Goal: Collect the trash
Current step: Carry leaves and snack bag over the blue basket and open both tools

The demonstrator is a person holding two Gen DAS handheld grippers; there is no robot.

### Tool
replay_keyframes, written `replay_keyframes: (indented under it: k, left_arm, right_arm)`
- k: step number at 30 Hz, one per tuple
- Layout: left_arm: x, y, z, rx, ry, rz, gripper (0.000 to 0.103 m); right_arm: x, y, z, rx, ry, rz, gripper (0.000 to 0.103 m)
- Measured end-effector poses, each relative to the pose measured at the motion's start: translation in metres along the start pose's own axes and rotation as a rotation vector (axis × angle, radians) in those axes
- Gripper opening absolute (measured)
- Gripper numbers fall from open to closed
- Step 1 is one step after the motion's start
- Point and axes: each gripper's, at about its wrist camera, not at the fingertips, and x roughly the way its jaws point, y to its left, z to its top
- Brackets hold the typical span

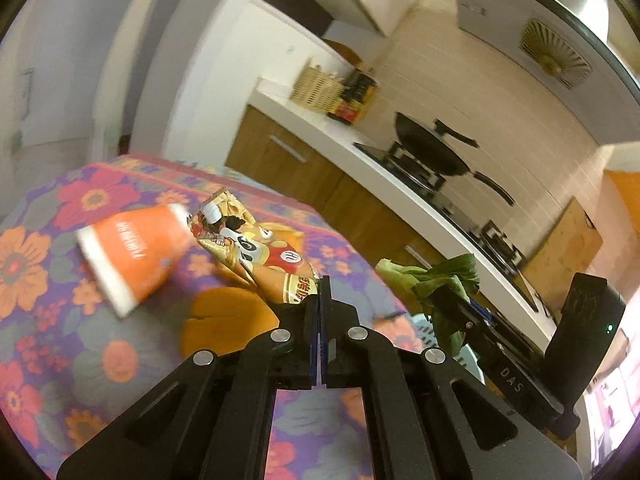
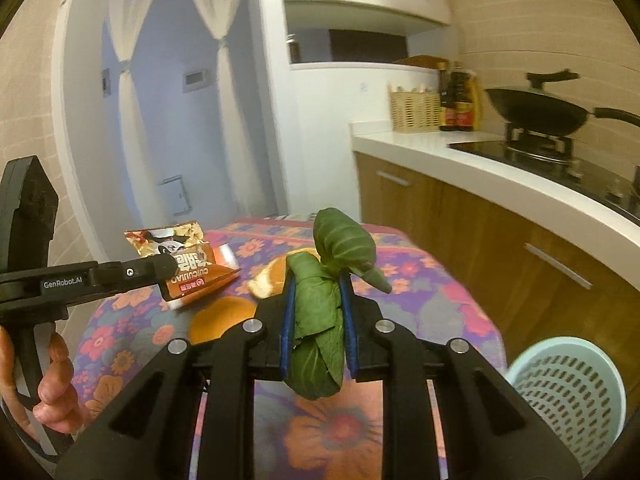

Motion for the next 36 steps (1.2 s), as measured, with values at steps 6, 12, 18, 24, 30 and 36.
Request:
replay_keyframes:
  k: [6, 12, 18, 24, 30, 36]
  left_arm:
    - [0.034, -0.053, -0.009, 0.084, 0.058, -0.078, 0.000]
    - [0.077, -0.121, -0.027, 0.185, 0.136, -0.169, 0.000]
    - [0.121, -0.177, -0.052, 0.247, 0.217, -0.243, 0.000]
    - [0.158, -0.215, -0.077, 0.292, 0.294, -0.289, 0.000]
    - [0.185, -0.231, -0.097, 0.315, 0.364, -0.303, 0.000]
    - [0.205, -0.237, -0.109, 0.320, 0.413, -0.300, 0.000]
  right_arm:
    - [-0.033, -0.047, -0.005, 0.064, -0.022, -0.065, 0.017]
    - [-0.068, -0.102, -0.017, 0.131, -0.045, -0.144, 0.017]
    - [-0.097, -0.157, -0.037, 0.208, -0.048, -0.233, 0.017]
    - [-0.111, -0.202, -0.057, 0.292, -0.035, -0.298, 0.017]
    - [-0.113, -0.230, -0.074, 0.349, -0.009, -0.322, 0.017]
    - [-0.104, -0.252, -0.091, 0.412, 0.041, -0.336, 0.017]
